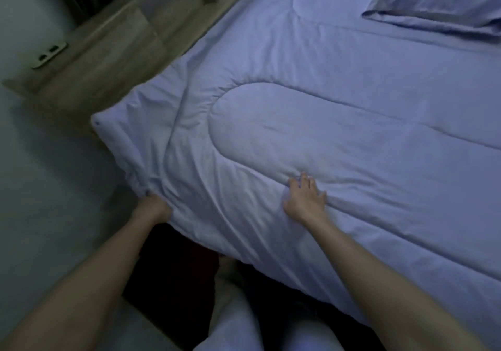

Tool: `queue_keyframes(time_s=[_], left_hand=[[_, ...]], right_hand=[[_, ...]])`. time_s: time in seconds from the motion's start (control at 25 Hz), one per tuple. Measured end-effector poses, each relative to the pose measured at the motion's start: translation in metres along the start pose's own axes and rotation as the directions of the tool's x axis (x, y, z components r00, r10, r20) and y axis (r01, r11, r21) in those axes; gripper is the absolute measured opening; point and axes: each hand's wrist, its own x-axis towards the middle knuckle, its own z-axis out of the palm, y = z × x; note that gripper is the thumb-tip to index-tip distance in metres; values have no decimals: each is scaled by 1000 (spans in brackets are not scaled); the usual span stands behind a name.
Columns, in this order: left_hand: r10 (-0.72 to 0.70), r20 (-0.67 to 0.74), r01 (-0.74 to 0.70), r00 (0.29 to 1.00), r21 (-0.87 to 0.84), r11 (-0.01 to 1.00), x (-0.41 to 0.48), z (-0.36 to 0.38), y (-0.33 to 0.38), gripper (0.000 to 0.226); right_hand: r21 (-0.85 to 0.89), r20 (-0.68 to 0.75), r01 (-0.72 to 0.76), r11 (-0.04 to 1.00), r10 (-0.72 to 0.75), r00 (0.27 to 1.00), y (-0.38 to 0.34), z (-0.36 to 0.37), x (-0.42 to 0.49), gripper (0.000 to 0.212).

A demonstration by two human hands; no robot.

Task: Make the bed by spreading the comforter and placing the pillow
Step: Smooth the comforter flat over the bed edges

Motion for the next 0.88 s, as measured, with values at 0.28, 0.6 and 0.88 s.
queue_keyframes(time_s=[0.28,0.6,0.88], left_hand=[[633,-321,-640,705,96,762,46,-61,117,42],[729,-283,-656,623,318,684,245,-144,166,62],[653,-184,-678,735,-146,721,354,-118,148,72]], right_hand=[[-28,-71,98,995,-100,992,-74,3,48,63],[-49,-299,71,996,-82,951,-184,36,145,64],[-122,-496,8,992,-68,866,-193,58,160,61]])
